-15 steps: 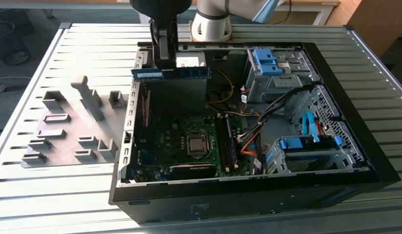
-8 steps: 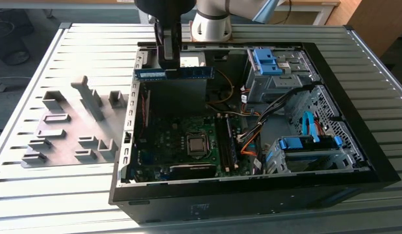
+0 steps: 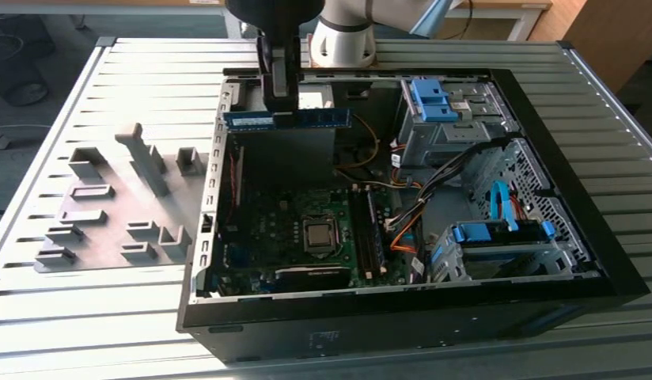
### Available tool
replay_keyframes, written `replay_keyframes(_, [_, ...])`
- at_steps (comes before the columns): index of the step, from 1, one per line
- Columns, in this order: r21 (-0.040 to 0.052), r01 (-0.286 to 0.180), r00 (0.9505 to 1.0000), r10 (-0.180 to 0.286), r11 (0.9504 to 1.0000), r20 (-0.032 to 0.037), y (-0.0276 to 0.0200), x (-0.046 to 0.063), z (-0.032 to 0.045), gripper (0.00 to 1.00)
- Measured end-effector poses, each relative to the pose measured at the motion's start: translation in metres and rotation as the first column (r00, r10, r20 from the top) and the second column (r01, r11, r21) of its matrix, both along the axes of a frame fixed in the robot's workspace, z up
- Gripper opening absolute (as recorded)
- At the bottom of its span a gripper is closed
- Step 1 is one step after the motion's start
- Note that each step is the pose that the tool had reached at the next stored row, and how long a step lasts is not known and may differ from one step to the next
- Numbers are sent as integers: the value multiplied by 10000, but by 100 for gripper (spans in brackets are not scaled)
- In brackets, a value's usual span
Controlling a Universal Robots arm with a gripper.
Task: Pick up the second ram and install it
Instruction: 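Pick up the second ram and move it above second insertion slot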
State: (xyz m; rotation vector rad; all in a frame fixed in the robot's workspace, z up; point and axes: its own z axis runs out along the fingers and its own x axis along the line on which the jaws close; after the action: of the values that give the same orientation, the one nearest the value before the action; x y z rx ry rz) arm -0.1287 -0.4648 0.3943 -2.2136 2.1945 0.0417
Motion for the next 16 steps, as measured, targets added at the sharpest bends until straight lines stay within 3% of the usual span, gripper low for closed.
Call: replay_keyframes(16, [0,1,10000,-1,10000,0,0,186,0,14])
